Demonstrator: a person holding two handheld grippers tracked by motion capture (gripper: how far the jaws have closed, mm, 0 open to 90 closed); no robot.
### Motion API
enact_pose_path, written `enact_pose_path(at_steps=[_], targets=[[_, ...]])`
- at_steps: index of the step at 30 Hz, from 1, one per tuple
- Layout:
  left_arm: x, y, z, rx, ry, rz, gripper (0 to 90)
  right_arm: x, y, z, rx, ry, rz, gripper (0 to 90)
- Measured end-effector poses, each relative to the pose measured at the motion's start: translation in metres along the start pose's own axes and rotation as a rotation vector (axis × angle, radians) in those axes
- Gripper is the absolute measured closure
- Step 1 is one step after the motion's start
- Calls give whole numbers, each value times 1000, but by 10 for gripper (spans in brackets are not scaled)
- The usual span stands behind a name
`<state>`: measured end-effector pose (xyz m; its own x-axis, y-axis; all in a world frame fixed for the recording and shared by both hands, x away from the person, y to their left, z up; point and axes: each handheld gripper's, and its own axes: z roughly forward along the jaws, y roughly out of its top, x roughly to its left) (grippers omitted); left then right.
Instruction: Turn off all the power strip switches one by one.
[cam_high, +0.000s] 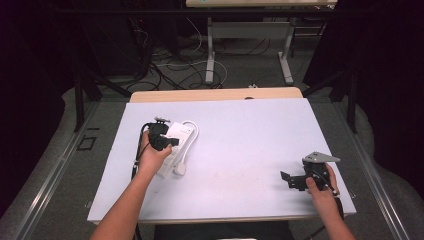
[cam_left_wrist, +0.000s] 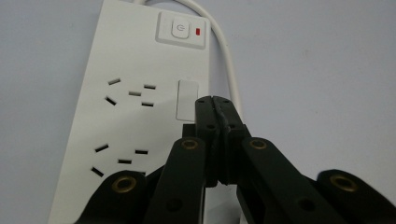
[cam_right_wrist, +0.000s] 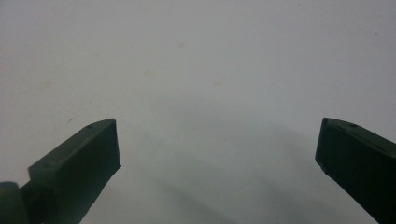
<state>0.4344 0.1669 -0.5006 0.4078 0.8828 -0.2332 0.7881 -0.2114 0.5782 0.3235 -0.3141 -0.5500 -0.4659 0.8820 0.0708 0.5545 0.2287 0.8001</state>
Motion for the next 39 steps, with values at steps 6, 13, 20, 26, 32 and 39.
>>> enact_pose_path(at_steps=[6,13,20,26,32,39], targets=[[1,-5,-3,0,-5,4,900,0,0,0,0,2,0,0],[2,-12,-5,1,2,-3,900,1,0,0,1,1,2,0],[6,-18,-6,8,0,-2,900,1,0,0,2,1,2,0],[11,-23,-7,16,5,-12,900,1,0,0,2,2,3,0],[14,-25,-6,17,12,-23,900,1,0,0,1,2,2,0],[16,-26,-3,20,15,-39,900,1,0,0,1,2,0,0]])
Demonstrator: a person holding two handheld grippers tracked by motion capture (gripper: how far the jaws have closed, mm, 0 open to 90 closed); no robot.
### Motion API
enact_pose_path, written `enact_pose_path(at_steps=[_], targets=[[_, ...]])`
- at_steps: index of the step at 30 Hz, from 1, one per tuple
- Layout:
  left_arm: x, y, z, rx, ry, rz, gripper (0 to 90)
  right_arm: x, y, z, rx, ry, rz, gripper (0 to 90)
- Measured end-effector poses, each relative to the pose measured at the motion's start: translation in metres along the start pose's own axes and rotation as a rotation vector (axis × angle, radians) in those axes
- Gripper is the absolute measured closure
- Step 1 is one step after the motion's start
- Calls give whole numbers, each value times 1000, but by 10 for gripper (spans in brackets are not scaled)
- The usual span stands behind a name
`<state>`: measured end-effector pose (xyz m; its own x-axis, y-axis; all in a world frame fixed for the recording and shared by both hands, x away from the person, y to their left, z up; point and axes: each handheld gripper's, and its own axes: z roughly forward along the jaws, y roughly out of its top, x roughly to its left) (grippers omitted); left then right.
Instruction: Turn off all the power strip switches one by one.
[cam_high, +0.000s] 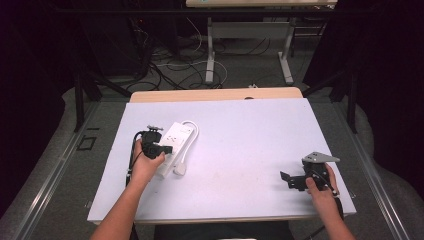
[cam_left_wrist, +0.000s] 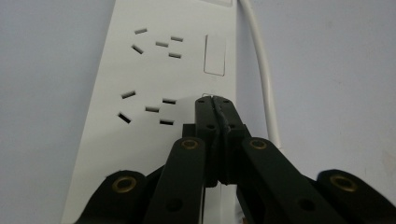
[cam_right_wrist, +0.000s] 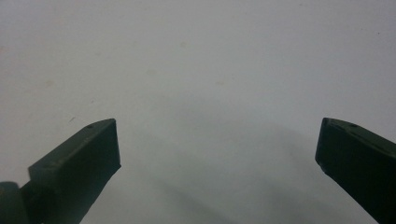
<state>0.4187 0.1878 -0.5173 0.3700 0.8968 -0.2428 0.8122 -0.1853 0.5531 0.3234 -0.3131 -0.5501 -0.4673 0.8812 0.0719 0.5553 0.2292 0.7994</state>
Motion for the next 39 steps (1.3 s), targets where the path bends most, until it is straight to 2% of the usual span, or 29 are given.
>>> enact_pose_path(at_steps=[16,29,39], targets=[[2,-1,3,0,9,2,900,0,0,0,1,1,2,0],[0,-3,5,7,28,28,900,0,0,0,5,2,-2,0],[2,-3,4,5,14,14,900,0,0,1,4,3,-3,0]])
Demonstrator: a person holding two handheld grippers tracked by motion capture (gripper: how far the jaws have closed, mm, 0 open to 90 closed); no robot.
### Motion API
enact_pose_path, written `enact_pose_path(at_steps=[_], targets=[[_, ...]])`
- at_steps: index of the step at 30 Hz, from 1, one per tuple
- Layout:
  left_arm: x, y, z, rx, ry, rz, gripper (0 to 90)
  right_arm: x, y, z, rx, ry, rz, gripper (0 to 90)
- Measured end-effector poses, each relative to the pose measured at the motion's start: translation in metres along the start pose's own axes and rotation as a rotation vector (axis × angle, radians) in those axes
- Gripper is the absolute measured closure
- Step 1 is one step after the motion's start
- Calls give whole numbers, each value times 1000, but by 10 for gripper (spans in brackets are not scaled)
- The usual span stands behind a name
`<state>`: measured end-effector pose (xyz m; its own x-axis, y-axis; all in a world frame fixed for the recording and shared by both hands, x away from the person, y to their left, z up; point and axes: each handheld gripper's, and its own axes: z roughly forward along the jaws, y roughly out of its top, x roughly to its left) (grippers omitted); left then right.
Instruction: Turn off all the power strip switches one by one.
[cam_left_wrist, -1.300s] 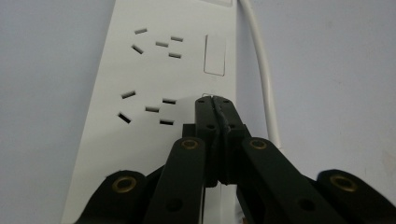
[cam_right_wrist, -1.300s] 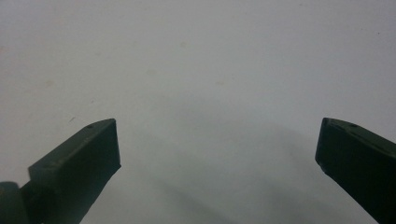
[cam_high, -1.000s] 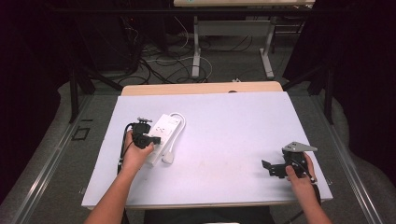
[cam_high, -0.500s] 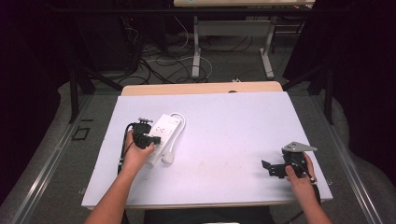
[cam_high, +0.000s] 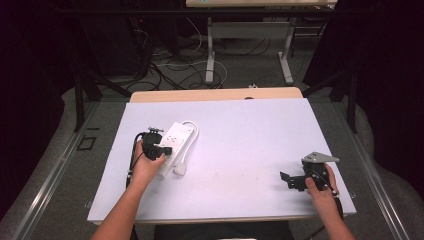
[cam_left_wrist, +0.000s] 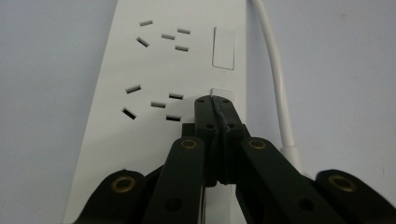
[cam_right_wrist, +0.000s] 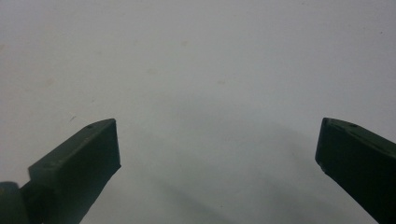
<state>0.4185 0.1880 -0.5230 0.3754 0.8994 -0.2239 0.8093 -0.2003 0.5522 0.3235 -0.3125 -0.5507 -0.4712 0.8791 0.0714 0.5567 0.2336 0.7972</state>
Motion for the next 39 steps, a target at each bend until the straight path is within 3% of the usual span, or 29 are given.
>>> enact_pose_path(at_steps=[12,22,39], targets=[[0,-1,0,-5,5,-12,900,0,0,0,-1,-1,0,0],[0,-1,-3,2,-16,-17,900,0,0,-1,-2,0,1,0],[-5,-7,-15,-33,-32,-9,900,0,0,-1,-4,6,4,0]])
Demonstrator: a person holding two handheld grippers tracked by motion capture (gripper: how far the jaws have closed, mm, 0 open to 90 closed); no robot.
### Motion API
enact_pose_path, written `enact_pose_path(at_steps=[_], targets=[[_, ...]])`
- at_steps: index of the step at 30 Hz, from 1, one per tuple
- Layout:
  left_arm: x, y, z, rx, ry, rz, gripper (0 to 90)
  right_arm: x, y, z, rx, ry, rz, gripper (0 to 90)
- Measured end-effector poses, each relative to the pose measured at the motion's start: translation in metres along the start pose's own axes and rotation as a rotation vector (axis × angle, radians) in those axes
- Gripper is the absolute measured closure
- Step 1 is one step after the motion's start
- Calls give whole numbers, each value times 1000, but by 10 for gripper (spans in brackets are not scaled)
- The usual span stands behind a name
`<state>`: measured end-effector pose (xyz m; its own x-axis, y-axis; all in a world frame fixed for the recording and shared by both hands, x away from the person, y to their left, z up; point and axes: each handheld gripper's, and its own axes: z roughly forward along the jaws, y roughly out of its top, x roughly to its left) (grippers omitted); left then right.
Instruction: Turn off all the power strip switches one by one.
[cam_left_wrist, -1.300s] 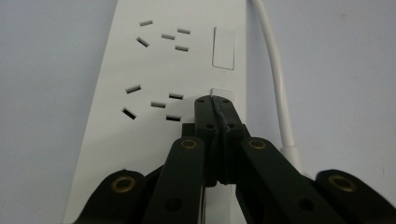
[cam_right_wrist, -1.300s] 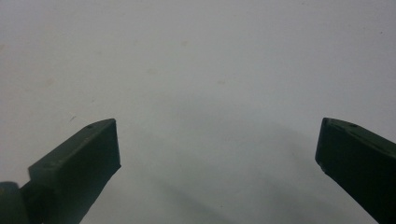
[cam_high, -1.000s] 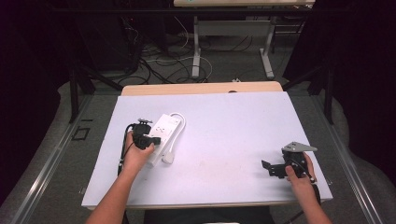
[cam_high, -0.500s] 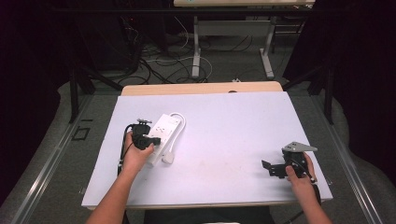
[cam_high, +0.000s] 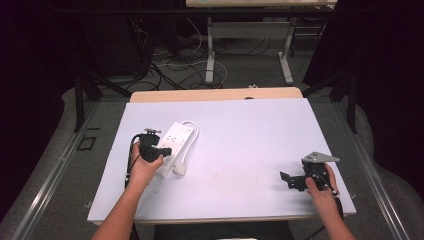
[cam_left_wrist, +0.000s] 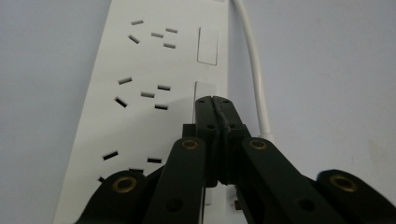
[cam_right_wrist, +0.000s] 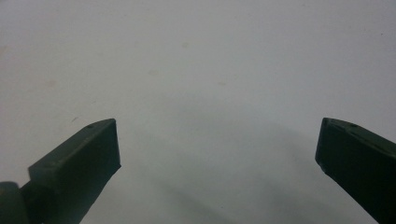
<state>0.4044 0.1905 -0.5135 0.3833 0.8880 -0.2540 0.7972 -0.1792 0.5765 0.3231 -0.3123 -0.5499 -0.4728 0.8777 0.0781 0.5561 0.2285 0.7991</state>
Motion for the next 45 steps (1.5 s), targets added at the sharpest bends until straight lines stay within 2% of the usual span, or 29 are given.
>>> enact_pose_path(at_steps=[1,2,9,19,21,25,33,35,41,42,45], targets=[[0,1,-2,19,-8,8,900,0,0,0,-1,0,-2,0],[-2,0,-2,-5,-3,4,900,0,0,0,-1,-1,-1,0],[-5,-3,-10,-3,-21,25,900,0,0,0,-2,-1,1,0],[-5,-11,-19,-2,-18,26,900,0,0,0,-2,-1,-6,0],[-5,-13,-20,-12,-17,24,900,0,0,0,-1,0,-5,0],[-5,-15,-22,-2,-17,32,900,0,0,0,-1,-2,-2,0],[-1,-22,-25,-1,-18,21,900,0,0,-1,-5,-1,-4,0],[0,-25,-25,-10,-14,11,900,0,1,-1,-5,-1,-2,0],[2,-27,-25,9,-15,14,900,1,1,-1,-4,-2,-4,0],[2,-27,-23,-5,-12,10,900,1,1,-1,-5,-2,-6,0],[4,-27,-21,2,-11,17,900,0,1,-1,-4,-2,-6,0]])
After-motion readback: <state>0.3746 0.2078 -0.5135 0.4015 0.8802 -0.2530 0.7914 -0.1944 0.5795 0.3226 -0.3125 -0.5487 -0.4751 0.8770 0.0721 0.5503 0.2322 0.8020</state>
